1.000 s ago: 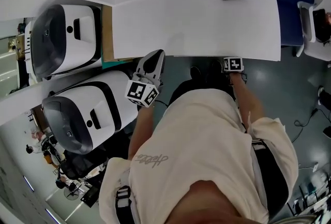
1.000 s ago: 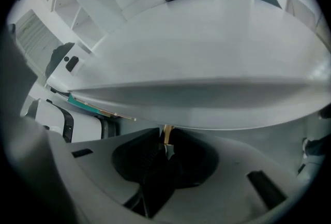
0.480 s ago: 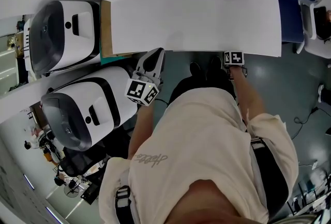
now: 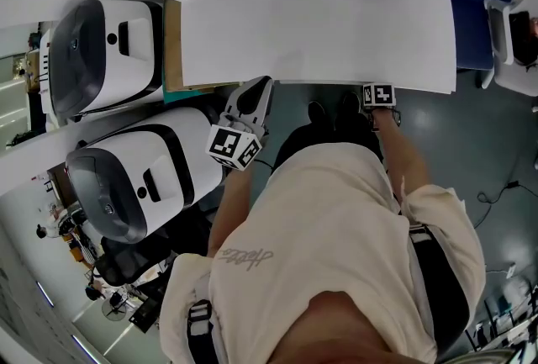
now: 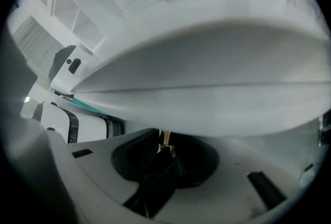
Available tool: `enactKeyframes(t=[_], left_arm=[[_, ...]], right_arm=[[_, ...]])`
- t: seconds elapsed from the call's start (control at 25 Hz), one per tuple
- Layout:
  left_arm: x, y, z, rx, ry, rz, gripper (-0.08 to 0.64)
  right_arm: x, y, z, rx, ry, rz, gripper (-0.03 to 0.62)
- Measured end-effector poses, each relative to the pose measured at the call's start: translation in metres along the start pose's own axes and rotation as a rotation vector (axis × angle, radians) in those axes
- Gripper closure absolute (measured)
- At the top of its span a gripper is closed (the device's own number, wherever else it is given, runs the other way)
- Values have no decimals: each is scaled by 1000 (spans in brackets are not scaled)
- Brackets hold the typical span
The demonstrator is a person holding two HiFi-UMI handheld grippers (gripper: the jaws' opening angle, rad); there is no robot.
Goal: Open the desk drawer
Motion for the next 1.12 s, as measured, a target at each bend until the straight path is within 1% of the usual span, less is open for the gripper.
enactKeyframes(t=[0.4, 0.6, 0.72, 0.92, 1.12], left_arm=[[20, -1, 11, -20, 10, -5, 558], [40, -7, 16, -19, 19, 16, 558], [51, -9, 22, -19, 21, 43, 558], [65, 2, 29, -15, 12, 94, 558], [59, 32, 43, -25, 26, 130, 558]], right_arm=[[-3, 2, 31, -34, 12, -38, 505], [-2, 3, 37, -20, 33, -47, 503], [-3, 2, 40, -15, 24, -54, 503], [-4, 2, 51, -23, 24, -35, 503], [-10, 5, 70, -25, 6, 11, 503]])
Point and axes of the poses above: the fingertips, and each gripper's own axes: y backward along the fingers, x to its right, z out of its underside, the point moved 6 cm from there along y, backward along the fingers, and after that the axes turned 13 degrees about -z, right-handed, at the moved point
